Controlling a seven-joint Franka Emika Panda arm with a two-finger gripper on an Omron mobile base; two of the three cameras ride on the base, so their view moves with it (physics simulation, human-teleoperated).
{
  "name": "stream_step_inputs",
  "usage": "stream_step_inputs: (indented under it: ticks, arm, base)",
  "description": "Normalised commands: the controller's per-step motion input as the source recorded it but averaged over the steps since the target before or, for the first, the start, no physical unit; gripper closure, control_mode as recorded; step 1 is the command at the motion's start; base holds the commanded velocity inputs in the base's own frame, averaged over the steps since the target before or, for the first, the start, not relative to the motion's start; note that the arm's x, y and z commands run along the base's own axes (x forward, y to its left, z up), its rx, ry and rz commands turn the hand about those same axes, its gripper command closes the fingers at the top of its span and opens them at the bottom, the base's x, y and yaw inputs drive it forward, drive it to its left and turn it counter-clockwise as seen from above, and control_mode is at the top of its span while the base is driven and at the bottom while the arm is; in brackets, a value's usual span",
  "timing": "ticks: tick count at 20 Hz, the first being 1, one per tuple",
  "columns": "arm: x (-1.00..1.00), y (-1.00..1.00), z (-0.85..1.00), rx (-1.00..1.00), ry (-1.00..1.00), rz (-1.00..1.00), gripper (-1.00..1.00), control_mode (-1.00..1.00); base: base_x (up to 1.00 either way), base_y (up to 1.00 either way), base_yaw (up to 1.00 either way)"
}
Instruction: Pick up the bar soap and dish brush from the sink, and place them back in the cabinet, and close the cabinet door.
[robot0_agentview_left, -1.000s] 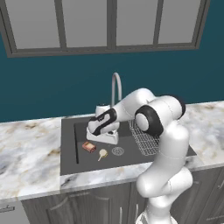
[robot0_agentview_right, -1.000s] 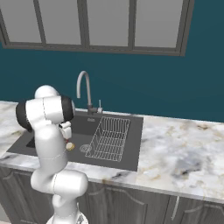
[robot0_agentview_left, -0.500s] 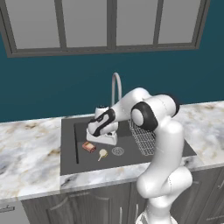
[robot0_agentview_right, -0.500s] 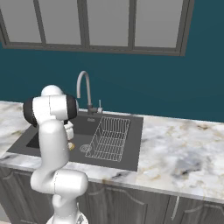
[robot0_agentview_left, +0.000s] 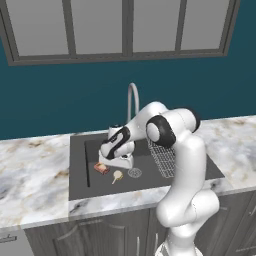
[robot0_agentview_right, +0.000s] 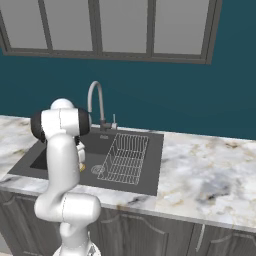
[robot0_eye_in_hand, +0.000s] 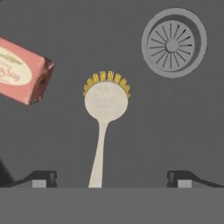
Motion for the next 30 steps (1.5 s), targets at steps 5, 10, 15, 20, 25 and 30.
stream_step_inputs:
  ticks: [5, 10, 15, 20, 25, 30]
  arm:
    - [0.0, 0.0, -0.21, 0.0, 0.0, 0.0, -1.0, -1.0]
    - [0.0, 0.01, -0.2, 0.0, 0.0, 0.0, -1.0, -1.0]
    - [0.0, 0.01, -0.2, 0.0, 0.0, 0.0, -1.0, -1.0]
    - [0.0, 0.0, -0.17, 0.0, 0.0, 0.0, -1.0, -1.0]
    - [0.0, 0.0, -0.17, 0.0, 0.0, 0.0, -1.0, -1.0]
    - [0.0, 0.0, -0.16, 0.0, 0.0, 0.0, -1.0, -1.0]
  base:
    - [0.0, 0.0, 0.0]
    - [0.0, 0.0, 0.0]
    - [0.0, 0.0, 0.0]
    - [0.0, 0.0, 0.0]
    - [0.0, 0.0, 0.0]
    - [0.0, 0.0, 0.0]
